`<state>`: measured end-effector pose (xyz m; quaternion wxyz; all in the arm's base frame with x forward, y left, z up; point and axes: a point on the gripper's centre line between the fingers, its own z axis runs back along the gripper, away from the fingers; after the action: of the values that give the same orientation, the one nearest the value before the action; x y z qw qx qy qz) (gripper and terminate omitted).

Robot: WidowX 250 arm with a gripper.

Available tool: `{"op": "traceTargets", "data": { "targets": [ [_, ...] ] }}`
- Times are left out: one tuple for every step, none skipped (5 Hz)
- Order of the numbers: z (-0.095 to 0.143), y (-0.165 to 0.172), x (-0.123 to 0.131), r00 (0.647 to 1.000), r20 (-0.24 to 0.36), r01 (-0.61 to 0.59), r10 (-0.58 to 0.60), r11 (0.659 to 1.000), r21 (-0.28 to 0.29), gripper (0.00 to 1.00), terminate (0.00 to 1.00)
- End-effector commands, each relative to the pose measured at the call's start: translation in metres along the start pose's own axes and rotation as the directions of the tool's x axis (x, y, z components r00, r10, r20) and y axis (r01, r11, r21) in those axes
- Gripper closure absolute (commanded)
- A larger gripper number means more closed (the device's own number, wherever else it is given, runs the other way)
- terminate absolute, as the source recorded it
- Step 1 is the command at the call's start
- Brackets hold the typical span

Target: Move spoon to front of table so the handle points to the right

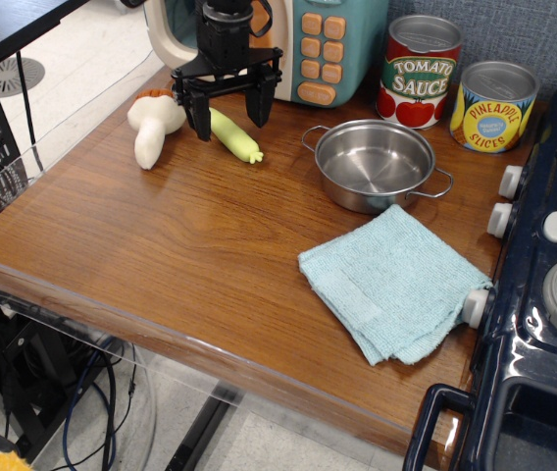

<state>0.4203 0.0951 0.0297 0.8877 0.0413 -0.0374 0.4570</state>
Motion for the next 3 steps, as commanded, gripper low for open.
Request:
{"op": "traceTargets", "data": {
  "targets": [
    [0.0128, -0.0055, 0.0091, 0.999, 0.054, -0.004, 0.006, 1.000, -0.030, 1.00, 0.00],
    [0.0094, 0.0001, 0.0101, 1.000, 0.028, -0.010, 0.011, 0.999, -0.035, 1.00, 0.00],
    [0.0127, 0.0006, 0.0106, 1.000, 0.026, -0.004, 0.005, 0.999, -0.046, 1.00, 0.00]
  ]
}}
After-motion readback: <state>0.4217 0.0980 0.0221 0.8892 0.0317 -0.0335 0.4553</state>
